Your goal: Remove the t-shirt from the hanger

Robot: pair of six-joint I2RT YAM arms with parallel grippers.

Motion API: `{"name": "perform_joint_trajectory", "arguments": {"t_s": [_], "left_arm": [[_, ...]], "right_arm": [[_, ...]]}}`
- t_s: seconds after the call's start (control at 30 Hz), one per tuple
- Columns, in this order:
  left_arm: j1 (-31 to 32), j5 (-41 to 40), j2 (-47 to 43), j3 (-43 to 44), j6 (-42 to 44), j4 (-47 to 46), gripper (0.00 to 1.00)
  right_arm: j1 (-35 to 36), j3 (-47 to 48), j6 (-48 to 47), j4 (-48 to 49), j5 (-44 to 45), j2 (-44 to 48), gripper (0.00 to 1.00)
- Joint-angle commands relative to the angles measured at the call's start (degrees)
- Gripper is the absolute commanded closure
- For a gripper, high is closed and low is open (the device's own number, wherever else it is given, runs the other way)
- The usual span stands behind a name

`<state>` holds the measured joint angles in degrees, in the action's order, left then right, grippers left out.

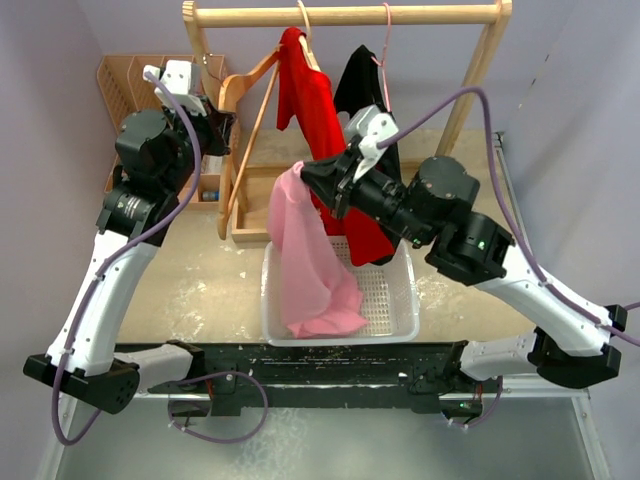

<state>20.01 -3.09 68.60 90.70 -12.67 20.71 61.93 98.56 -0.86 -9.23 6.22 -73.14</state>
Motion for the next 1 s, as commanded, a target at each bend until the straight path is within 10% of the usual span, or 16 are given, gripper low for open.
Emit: {"name": "perform_joint_trajectory", "arguments": {"t_s": [0.0, 0.3, 0.57, 0.97], "left_arm": [[0.0, 1.3, 1.0, 5.1, 0.1, -3.9, 1.00], [-0.1, -0.3, 4.5, 10.5, 1.7, -2.5, 1.00], [0.0, -2.0, 8.3, 15.9, 3.3, -1.7, 1.00], [0.0, -8.7, 17.6, 26.2, 5.7, 0.6, 1.00]], "right_arm": [[0.0, -7.8, 5.6, 8.0, -1.9, 4.2, 1.00], [0.1, -23.8, 13.4, 6.1, -2.6, 8.0, 1.00], [0.1, -27.8, 16.2, 3.9, -6.4, 8.9, 0.01], [0.1, -27.8, 15.6, 4.8, -8.0, 8.6, 0.00]]}}
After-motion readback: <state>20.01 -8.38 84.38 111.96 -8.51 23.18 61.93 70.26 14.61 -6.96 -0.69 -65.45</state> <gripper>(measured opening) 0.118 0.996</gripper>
